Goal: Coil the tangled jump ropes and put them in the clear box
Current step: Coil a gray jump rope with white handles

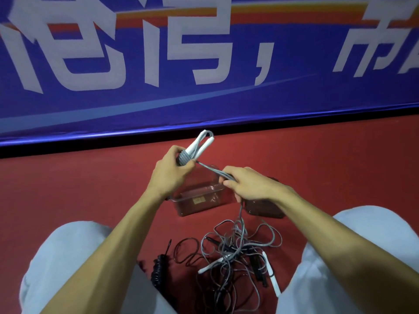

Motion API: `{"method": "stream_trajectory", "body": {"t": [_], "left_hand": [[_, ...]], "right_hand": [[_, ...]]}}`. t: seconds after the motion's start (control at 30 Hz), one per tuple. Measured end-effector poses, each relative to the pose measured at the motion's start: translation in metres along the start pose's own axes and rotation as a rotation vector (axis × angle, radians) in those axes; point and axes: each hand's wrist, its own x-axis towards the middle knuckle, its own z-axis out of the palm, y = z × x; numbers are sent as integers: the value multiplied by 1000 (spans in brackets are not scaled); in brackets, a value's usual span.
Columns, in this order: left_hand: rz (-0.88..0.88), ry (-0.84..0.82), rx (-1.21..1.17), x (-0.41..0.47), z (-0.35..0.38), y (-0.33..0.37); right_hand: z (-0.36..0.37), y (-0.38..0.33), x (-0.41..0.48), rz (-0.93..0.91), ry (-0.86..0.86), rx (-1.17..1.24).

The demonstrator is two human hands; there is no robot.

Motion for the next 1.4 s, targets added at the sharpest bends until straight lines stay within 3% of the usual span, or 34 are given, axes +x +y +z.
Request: {"method": "stream_trajectory", "body": {"t": [0.2,0.33,0.47,0.6,0.73,1.0,1.2,1.33,1.4], "left_hand": [[78,-129,441,-4,4,-7],[146,-276,613,-7,4,-5],[264,-444,643,-11,7,-3],[358,-467,485,-16,8,3],[348,-470,347,-16,5,5],[334,-404,196,-21,3,18],[137,-332,-150,-20,-1,23],[-21,-164,-441,-18,-2,29],[-132,-185,-616,-15,-4,30]], "right_hand": [[-3,-11,-9,-354,82,-317],[-4,-6,-9,-462,225,-471],[-7,-4,-7,-508,445,-385],[-14,0,0,-182,562,-68],[-19,0,3,77,533,286],[-22,0,1,146,249,938],[-16,0,9,155,253,956],[-13,-7,7,125,134,885],[-14,-11,5,100,71,797]]}}
